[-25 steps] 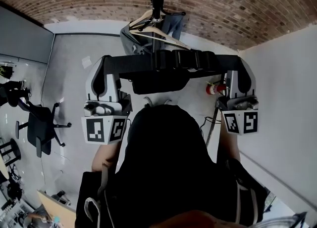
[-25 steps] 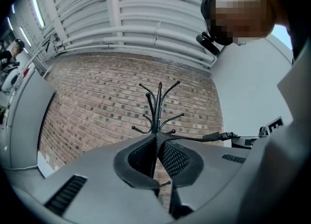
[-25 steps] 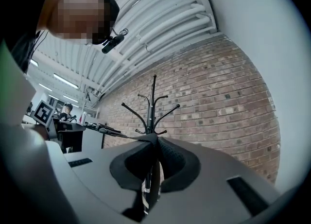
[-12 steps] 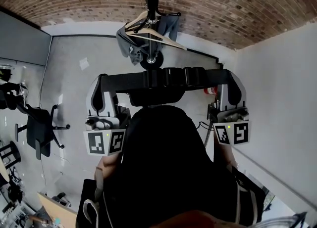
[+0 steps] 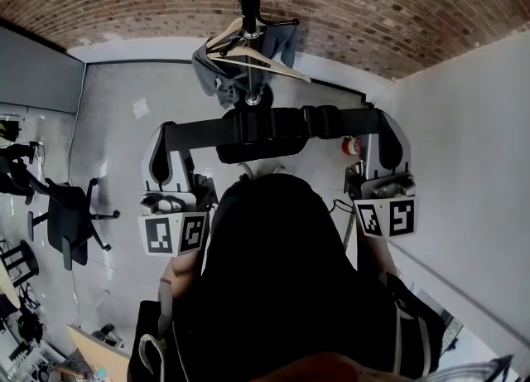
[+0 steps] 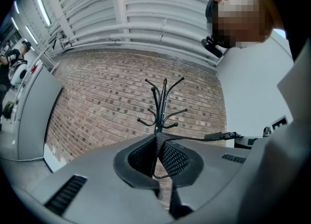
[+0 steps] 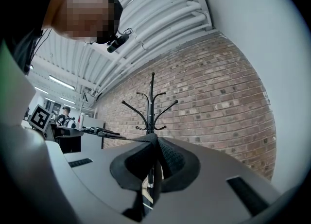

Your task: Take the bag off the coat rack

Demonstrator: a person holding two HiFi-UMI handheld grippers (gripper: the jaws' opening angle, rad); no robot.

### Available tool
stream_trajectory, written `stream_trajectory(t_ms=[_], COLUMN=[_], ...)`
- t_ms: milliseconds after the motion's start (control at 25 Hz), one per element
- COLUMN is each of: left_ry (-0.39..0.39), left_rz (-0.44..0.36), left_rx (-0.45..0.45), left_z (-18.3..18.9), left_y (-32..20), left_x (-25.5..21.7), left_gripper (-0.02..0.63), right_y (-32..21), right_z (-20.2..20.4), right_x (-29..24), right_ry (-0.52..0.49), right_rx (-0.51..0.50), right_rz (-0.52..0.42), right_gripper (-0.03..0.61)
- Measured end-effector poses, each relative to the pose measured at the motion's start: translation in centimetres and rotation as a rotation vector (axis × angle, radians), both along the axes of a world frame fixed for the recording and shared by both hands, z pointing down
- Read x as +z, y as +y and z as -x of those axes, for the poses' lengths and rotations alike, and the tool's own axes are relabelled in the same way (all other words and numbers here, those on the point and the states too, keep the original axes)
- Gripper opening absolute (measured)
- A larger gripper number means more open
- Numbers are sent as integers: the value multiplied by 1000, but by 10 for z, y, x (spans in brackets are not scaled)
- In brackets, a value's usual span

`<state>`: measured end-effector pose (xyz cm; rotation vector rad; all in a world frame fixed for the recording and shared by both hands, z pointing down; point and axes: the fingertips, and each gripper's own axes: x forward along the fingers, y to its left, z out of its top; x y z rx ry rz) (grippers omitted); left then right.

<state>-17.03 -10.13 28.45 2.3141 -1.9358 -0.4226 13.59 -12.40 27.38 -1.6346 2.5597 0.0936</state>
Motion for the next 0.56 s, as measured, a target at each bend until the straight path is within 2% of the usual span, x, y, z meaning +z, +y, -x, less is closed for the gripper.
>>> stream_trajectory(t_ms=[560], left_ry=[-3], left_rz=[4], left_rx=[19], left_z=[3], left_y=[-13], left_x=[-3], left_gripper=[21], right_y=[-8], right_z=[5], right_x=[-18], right_ry=[28], right_rx=[-17], right_rz=[-64], right_gripper=[22])
